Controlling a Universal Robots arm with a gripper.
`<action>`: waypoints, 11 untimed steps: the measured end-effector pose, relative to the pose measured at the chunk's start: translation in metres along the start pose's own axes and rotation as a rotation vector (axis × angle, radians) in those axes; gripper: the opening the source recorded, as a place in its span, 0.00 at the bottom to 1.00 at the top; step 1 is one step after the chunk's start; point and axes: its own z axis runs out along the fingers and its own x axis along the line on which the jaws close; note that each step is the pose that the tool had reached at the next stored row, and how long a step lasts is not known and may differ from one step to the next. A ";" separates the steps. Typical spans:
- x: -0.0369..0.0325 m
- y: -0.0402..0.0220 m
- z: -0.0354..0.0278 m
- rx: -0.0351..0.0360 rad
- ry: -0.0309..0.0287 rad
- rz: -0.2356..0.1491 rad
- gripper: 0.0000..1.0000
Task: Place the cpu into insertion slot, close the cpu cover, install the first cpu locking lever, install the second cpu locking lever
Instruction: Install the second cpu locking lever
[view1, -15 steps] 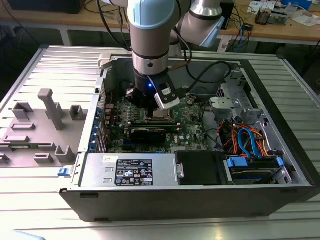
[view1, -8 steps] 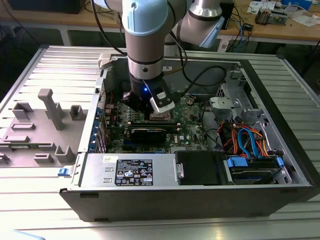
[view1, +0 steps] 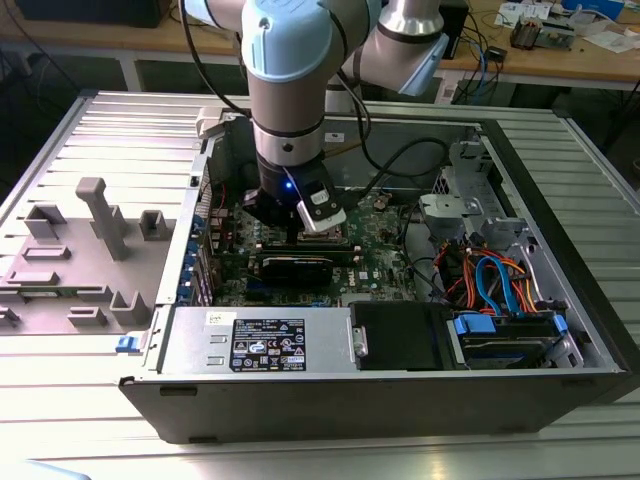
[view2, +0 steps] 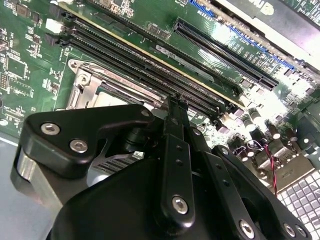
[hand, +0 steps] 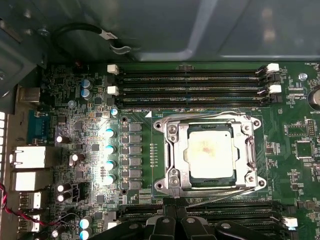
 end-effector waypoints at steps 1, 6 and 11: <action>0.0000 0.0000 0.0002 -0.0002 -0.0001 0.000 0.11; 0.0020 -0.0004 0.0046 -0.0016 -0.0014 0.000 0.11; 0.0033 -0.0006 0.0067 -0.0186 -0.0028 0.001 0.11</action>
